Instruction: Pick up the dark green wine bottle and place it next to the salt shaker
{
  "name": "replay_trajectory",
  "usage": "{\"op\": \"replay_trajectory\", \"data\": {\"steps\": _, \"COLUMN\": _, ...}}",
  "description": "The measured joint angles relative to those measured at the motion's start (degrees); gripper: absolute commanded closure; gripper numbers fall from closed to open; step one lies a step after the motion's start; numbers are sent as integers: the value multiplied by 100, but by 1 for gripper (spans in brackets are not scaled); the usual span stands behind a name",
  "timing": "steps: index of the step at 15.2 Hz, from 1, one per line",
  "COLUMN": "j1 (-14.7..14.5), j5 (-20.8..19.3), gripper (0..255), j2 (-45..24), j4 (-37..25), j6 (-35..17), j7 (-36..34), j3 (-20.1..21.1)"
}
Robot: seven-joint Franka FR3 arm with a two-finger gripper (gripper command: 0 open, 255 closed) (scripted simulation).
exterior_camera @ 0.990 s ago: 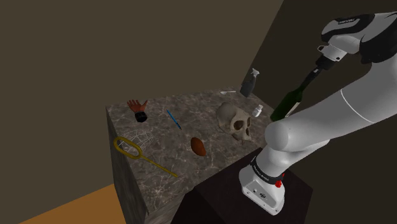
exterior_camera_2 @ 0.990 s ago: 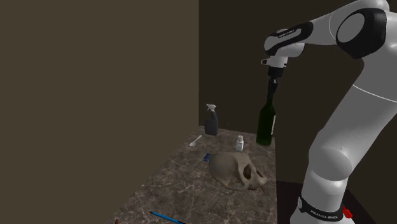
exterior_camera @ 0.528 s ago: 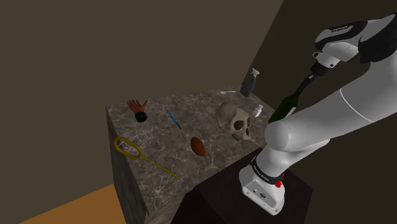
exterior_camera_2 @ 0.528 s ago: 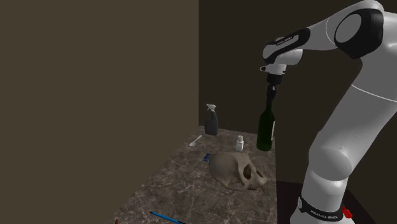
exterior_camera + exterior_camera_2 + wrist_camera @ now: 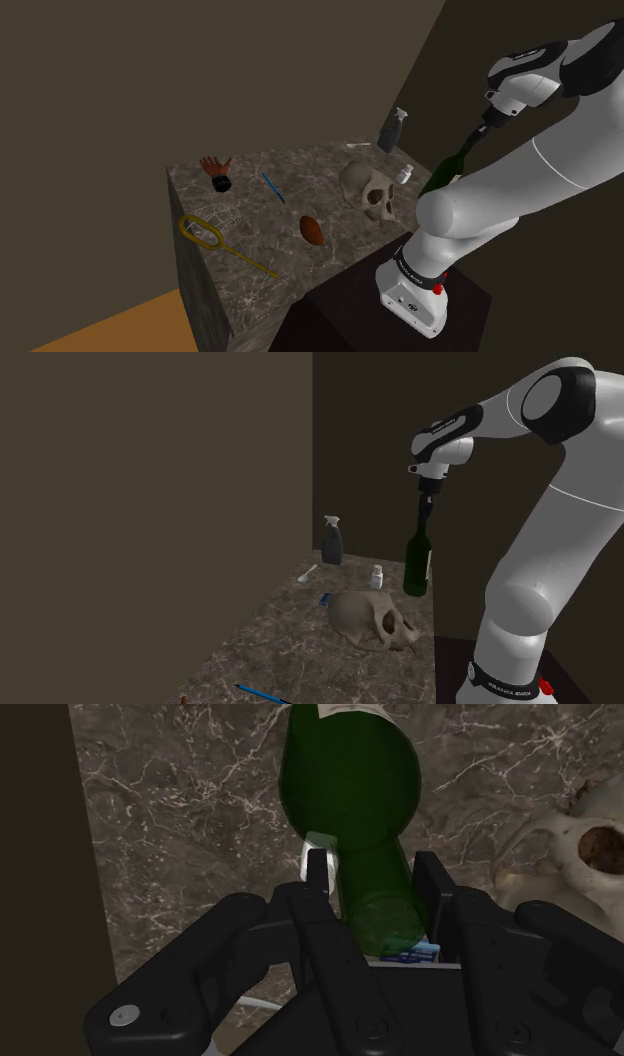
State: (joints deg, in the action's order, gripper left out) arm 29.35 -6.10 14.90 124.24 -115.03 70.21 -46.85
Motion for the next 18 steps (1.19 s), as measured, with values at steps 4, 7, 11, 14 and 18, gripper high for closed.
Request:
{"op": "replay_trajectory", "data": {"steps": 4, "j1": -4, "j5": 8, "gripper": 255, "j2": -13, "j4": 5, "j6": -16, "j7": 6, "j3": -6}}
{"op": "replay_trajectory", "data": {"steps": 7, "j1": -5, "j5": 10, "gripper": 0, "j2": -14, "j4": 3, "j6": -18, "j7": 7, "j3": -7}}
{"op": "replay_trajectory", "data": {"steps": 11, "j1": -5, "j5": 10, "gripper": 0, "j2": -14, "j4": 3, "j6": -18, "j7": 7, "j3": -7}}
{"op": "replay_trajectory", "data": {"steps": 14, "j1": 12, "j5": -43, "gripper": 0, "j2": 96, "j4": -340, "j6": 403, "j7": -43, "j3": 71}}
{"op": "replay_trajectory", "data": {"steps": 18, "j1": 28, "j5": -79, "gripper": 0, "j2": 178, "j4": -572, "j6": 705, "j7": -71, "j3": 125}}
